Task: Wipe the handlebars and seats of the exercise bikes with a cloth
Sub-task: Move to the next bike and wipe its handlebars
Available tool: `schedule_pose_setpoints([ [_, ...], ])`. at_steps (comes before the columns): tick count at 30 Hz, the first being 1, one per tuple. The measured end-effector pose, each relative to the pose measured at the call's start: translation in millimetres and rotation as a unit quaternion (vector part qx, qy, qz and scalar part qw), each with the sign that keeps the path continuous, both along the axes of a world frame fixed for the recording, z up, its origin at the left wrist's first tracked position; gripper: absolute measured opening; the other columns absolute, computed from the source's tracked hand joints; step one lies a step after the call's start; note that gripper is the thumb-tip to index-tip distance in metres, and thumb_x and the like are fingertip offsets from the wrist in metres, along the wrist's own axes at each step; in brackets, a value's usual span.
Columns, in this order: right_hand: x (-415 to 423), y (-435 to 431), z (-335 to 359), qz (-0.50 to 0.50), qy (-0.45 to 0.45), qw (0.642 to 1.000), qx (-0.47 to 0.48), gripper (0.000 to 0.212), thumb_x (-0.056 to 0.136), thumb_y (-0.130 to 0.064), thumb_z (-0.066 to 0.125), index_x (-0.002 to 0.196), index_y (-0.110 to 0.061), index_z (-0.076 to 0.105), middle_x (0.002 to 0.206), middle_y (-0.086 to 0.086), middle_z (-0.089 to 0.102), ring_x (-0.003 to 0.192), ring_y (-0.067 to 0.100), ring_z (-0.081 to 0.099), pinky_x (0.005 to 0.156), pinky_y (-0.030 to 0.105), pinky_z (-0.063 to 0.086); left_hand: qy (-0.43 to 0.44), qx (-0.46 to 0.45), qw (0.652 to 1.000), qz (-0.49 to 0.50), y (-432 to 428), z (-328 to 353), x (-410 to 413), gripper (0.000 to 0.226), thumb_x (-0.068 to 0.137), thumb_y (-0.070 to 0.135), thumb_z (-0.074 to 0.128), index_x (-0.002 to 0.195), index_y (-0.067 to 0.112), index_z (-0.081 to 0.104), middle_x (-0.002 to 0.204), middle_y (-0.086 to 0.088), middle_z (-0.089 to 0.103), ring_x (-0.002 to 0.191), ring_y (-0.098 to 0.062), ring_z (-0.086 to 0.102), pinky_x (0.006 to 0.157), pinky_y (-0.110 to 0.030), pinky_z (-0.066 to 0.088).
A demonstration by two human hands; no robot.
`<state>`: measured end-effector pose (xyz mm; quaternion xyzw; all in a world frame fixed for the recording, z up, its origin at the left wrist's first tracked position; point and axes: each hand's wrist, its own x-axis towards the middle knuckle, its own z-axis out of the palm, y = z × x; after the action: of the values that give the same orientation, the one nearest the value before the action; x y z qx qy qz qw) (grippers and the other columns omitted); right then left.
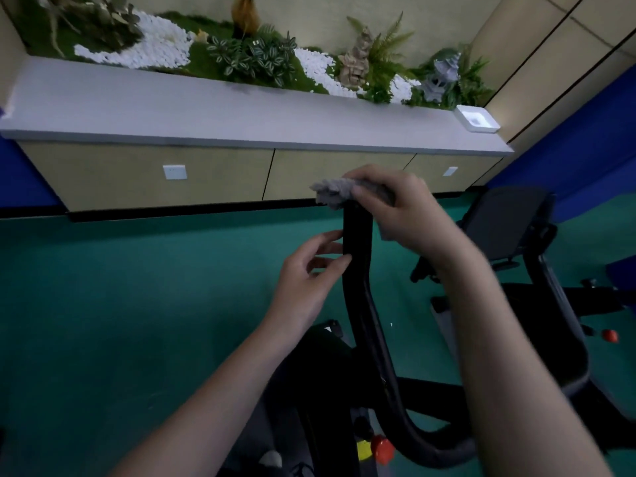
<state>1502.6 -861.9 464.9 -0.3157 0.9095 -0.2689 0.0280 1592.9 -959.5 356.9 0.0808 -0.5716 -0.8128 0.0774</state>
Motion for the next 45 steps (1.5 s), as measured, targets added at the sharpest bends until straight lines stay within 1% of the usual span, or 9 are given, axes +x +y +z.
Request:
schedule_pose_setpoints([
  [2, -8, 0, 12, 0.069, -0.018, 0.996, 0.058, 0.018, 0.097, -0.013, 0.052, 0.106, -0.016, 0.067, 0.081, -0.017, 0.064, 0.058, 0.002, 0.059, 0.057, 0.016, 0.046, -0.012, 0.012, 1.0, 0.016, 5, -1, 2, 0.026, 0.088, 0.007, 0.063, 0.107, 0.024, 0.064, 0.102, 0.002, 0.069, 0.09, -0.008, 0.062, 0.075, -0.014, 0.046],
  [6, -6, -4, 17, 0.249, 0.07, 0.956, 0.141, 0.022, 0.093, -0.003, 0.056, 0.108, -0.008, 0.07, 0.111, 0.003, 0.069, 0.109, 0.009, 0.06, 0.095, 0.027, 0.047, -0.06, 0.05, 0.996, 0.047, 16, -8, 10, 0.02, 0.087, 0.015, 0.065, 0.104, 0.025, 0.067, 0.103, 0.008, 0.07, 0.091, -0.004, 0.062, 0.074, -0.01, 0.044],
  [11, -8, -14, 24, 0.349, 0.099, 0.9, 0.24, 0.021, 0.091, -0.006, 0.059, 0.108, -0.008, 0.071, 0.107, 0.005, 0.07, 0.106, 0.019, 0.058, 0.093, 0.032, 0.045, -0.076, 0.099, 0.99, 0.072, 26, -19, 25, 0.029, 0.086, 0.012, 0.065, 0.114, 0.006, 0.066, 0.102, 0.002, 0.07, 0.084, 0.008, 0.063, 0.073, -0.005, 0.044],
  [19, -2, -38, 28, 0.467, 0.091, 0.765, 0.433, 0.026, 0.089, -0.012, 0.061, 0.11, -0.021, 0.072, 0.111, -0.002, 0.07, 0.107, 0.02, 0.06, 0.092, 0.037, 0.046, -0.096, 0.117, 0.986, 0.07, 37, -30, 38, 0.018, 0.083, 0.016, 0.068, 0.101, 0.017, 0.069, 0.079, 0.016, 0.07, 0.07, 0.013, 0.06, 0.062, -0.001, 0.04],
  [23, -15, -35, 37, 0.429, 0.109, 0.819, 0.365, 0.023, 0.089, -0.011, 0.062, 0.11, -0.012, 0.072, 0.112, 0.004, 0.07, 0.108, 0.025, 0.062, 0.095, 0.039, 0.046, -0.088, 0.121, 0.987, 0.052, 40, -32, 41, 0.015, 0.084, 0.021, 0.067, 0.098, 0.023, 0.071, 0.081, 0.02, 0.071, 0.074, 0.013, 0.06, 0.063, 0.0, 0.04],
  [28, 6, -12, 11, 0.486, 0.148, 0.785, 0.353, 0.023, 0.09, -0.008, 0.058, 0.104, -0.016, 0.073, 0.104, 0.0, 0.072, 0.1, 0.025, 0.059, 0.085, 0.037, 0.046, -0.086, 0.112, 0.988, 0.059, 41, -30, 39, 0.013, 0.084, 0.016, 0.067, 0.095, 0.022, 0.07, 0.074, 0.02, 0.069, 0.068, 0.012, 0.059, 0.062, -0.002, 0.039],
  [30, 2, -1, 7, 0.472, 0.17, 0.817, 0.284, 0.021, 0.091, -0.006, 0.055, 0.103, -0.01, 0.073, 0.102, 0.004, 0.072, 0.095, 0.03, 0.06, 0.083, 0.039, 0.048, -0.086, 0.113, 0.989, 0.049, 39, -31, 41, 0.016, 0.084, 0.012, 0.066, 0.096, 0.022, 0.07, 0.078, 0.018, 0.07, 0.071, 0.012, 0.06, 0.063, -0.003, 0.04],
  [37, 41, 46, -60, 0.203, 0.248, 0.947, -0.022, 0.019, 0.091, 0.003, 0.058, 0.105, 0.001, 0.071, 0.114, 0.008, 0.068, 0.114, 0.029, 0.054, 0.098, 0.04, 0.045, -0.086, 0.13, 0.988, 0.012, 32, -32, 49, 0.025, 0.085, 0.008, 0.063, 0.108, 0.014, 0.068, 0.105, -0.001, 0.072, 0.094, -0.001, 0.066, 0.066, -0.004, 0.042],
  [45, 94, 65, -90, 0.018, 0.119, 0.984, -0.129, 0.025, 0.086, 0.001, 0.064, 0.107, -0.011, 0.072, 0.116, -0.005, 0.068, 0.103, 0.016, 0.054, 0.093, 0.02, 0.044, -0.116, 0.072, 0.991, -0.013, 19, -30, 44, 0.022, 0.086, 0.005, 0.059, 0.091, 0.024, 0.068, 0.087, 0.008, 0.069, 0.088, -0.009, 0.058, 0.077, -0.023, 0.04],
])
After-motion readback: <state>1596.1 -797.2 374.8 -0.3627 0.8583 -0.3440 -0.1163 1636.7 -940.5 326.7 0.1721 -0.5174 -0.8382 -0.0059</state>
